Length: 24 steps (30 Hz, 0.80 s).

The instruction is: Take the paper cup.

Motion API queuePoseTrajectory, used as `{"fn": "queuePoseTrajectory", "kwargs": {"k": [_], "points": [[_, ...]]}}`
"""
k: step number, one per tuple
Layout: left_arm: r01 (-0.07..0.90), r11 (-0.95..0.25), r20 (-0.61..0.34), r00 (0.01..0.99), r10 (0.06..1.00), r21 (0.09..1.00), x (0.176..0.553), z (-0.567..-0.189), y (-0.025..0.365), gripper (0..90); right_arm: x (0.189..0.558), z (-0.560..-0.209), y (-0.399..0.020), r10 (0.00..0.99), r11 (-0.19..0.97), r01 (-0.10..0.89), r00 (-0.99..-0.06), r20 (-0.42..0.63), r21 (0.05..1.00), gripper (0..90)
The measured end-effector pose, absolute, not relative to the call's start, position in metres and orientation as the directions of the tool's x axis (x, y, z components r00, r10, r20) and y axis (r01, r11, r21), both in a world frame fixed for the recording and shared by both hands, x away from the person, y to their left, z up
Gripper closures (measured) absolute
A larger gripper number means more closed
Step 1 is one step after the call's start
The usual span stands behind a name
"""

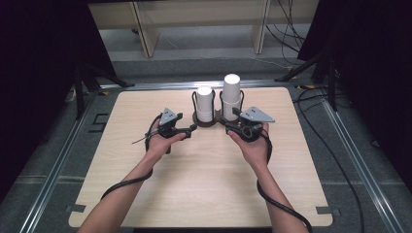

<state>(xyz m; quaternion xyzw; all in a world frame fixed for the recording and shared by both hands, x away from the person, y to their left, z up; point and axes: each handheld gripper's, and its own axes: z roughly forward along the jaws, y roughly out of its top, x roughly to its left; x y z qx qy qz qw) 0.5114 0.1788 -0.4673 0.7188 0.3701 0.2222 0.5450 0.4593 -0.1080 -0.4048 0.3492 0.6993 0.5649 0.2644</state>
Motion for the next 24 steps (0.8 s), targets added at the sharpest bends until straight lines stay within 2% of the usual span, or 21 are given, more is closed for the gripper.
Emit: {"fn": "queuePoseTrajectory", "kwargs": {"k": [3,4,9,24], "points": [[0.302,-0.132,-0.090,0.621,0.778,0.944,0.525,-0.469,0.174,16.8,0.472,-0.402,-0.101,0.784,0.131,0.169,-0.621,0.003,0.977,41.1],[0.305,-0.142,-0.084,0.621,0.780,0.942,0.529,-0.470,0.173,16.3,0.474,-0.401,-0.098,0.778,0.124,0.197,-0.627,0.028,0.972,41.2],[0.328,-0.157,-0.090,0.625,0.775,0.932,0.544,-0.472,0.162,14.6,0.491,-0.399,-0.084,0.775,0.154,0.200,-0.631,0.008,0.968,41.3],[0.369,-0.161,-0.110,0.614,0.782,0.915,0.563,-0.485,0.148,14.7,0.515,-0.396,-0.065,0.768,0.156,0.204,-0.641,0.011,0.966,40.6]]}}
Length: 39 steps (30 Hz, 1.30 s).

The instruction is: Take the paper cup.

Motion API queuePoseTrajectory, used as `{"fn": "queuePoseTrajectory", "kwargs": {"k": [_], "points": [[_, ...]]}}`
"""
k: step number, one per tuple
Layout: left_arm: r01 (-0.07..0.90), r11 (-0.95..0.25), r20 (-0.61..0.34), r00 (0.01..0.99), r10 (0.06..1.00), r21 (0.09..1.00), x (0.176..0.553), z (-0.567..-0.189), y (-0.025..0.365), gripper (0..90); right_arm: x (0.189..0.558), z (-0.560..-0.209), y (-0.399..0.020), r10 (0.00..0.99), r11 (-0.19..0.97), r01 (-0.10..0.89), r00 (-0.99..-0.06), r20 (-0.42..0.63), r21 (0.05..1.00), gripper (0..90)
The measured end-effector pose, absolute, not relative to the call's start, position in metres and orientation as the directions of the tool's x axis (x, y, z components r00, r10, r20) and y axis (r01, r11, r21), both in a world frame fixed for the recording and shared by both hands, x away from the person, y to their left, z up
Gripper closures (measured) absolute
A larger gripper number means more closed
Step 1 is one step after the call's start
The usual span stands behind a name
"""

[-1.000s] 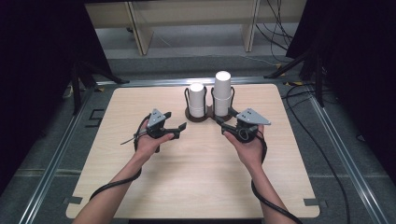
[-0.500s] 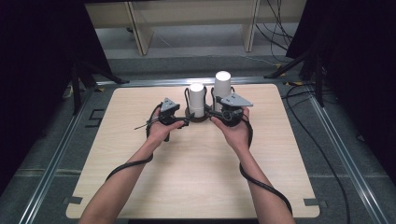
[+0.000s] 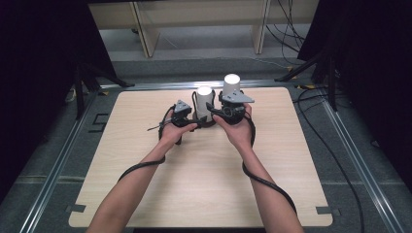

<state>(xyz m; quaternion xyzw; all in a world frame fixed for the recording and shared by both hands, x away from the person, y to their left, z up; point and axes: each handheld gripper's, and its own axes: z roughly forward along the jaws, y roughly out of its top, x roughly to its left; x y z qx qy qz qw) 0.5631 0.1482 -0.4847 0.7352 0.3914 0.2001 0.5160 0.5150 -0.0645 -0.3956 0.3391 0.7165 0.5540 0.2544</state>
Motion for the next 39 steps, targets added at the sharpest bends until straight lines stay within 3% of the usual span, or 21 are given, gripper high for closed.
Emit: {"fn": "queuePoseTrajectory", "kwargs": {"k": [21,39], "points": [[0.368,-0.196,-0.081,0.616,0.784,0.909,0.576,-0.491,0.135,21.2,0.541,-0.387,-0.052,0.779,0.197,0.212,-0.626,-0.021,0.957,41.2],[0.368,-0.196,-0.082,0.620,0.780,0.909,0.578,-0.490,0.134,21.3,0.561,-0.391,-0.036,0.800,0.239,0.223,-0.597,-0.062,0.945,40.5]]}}
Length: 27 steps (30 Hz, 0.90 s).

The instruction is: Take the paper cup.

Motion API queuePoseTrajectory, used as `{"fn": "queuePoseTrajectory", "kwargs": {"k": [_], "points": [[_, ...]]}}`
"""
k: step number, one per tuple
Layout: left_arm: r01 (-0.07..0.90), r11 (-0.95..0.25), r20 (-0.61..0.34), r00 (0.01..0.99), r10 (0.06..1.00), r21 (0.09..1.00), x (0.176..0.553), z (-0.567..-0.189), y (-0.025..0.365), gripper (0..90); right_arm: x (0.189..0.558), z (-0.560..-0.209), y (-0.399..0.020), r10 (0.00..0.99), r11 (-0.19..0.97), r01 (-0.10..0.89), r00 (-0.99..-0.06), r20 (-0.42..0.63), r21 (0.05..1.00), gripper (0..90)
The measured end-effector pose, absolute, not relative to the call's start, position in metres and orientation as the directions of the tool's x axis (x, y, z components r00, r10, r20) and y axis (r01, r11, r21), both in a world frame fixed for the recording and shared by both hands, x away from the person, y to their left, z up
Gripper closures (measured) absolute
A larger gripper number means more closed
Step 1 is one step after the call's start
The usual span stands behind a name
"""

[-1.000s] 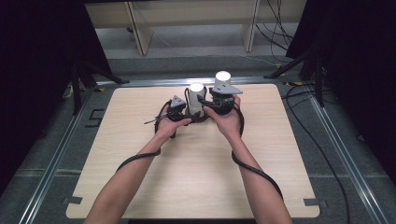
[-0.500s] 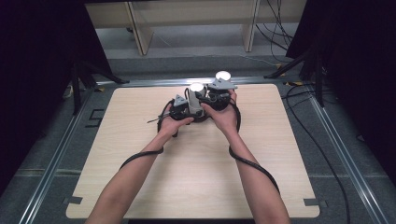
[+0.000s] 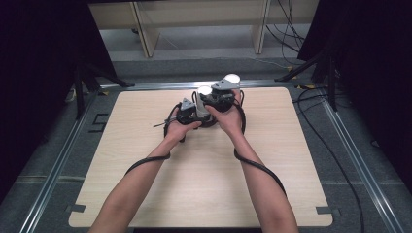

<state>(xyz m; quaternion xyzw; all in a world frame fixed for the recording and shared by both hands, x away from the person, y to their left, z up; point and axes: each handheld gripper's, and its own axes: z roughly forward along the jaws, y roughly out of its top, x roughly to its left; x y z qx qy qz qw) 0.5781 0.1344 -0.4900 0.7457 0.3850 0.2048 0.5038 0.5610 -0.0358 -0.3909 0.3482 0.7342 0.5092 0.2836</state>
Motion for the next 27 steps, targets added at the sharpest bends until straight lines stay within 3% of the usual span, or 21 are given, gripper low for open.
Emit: {"fn": "queuePoseTrajectory", "kwargs": {"k": [9,27], "points": [[0.365,-0.197,-0.080,0.621,0.780,0.910,0.579,-0.490,0.134,21.2,0.570,-0.395,-0.034,0.814,0.235,0.258,-0.580,-0.045,0.937,38.4],[0.363,-0.203,-0.074,0.621,0.780,0.909,0.579,-0.490,0.135,21.2,0.581,-0.397,-0.023,0.810,0.252,0.231,-0.582,-0.074,0.940,36.0]]}}
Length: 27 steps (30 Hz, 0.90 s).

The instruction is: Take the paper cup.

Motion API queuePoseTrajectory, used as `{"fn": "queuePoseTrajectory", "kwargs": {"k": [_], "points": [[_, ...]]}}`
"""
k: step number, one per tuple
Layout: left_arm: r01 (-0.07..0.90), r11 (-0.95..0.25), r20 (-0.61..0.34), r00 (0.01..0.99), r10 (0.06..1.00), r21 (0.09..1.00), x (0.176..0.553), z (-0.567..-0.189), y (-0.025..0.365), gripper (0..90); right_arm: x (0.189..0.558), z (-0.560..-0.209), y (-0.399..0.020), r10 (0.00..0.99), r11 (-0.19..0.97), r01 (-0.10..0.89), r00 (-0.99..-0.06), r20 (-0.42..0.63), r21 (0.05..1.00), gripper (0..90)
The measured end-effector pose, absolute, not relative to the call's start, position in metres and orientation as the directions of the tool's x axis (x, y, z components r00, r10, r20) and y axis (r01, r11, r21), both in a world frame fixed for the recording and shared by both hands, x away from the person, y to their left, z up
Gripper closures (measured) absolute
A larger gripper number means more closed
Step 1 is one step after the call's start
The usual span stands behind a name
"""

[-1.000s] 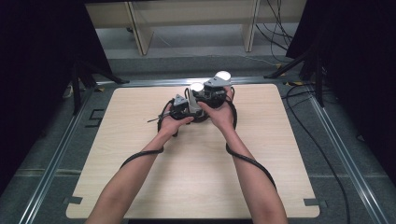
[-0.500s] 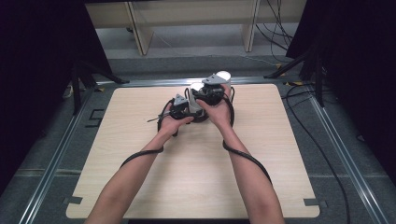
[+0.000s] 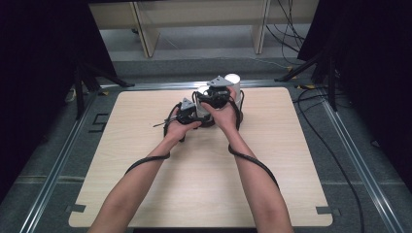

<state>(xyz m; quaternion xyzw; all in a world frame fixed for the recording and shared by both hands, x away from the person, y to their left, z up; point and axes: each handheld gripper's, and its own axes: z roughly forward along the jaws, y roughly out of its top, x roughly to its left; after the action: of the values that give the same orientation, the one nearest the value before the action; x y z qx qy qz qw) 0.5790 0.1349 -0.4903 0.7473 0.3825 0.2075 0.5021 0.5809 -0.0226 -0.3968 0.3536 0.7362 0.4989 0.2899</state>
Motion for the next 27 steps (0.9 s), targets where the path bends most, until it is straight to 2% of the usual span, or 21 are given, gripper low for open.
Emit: {"fn": "queuePoseTrajectory", "kwargs": {"k": [27], "points": [[0.359,-0.216,-0.058,0.620,0.782,0.908,0.5783,-0.4904,0.1342,21.2,0.5801,-0.4001,-0.0149,0.826,0.239,0.244,-0.560,-0.065,0.940,36.0]]}}
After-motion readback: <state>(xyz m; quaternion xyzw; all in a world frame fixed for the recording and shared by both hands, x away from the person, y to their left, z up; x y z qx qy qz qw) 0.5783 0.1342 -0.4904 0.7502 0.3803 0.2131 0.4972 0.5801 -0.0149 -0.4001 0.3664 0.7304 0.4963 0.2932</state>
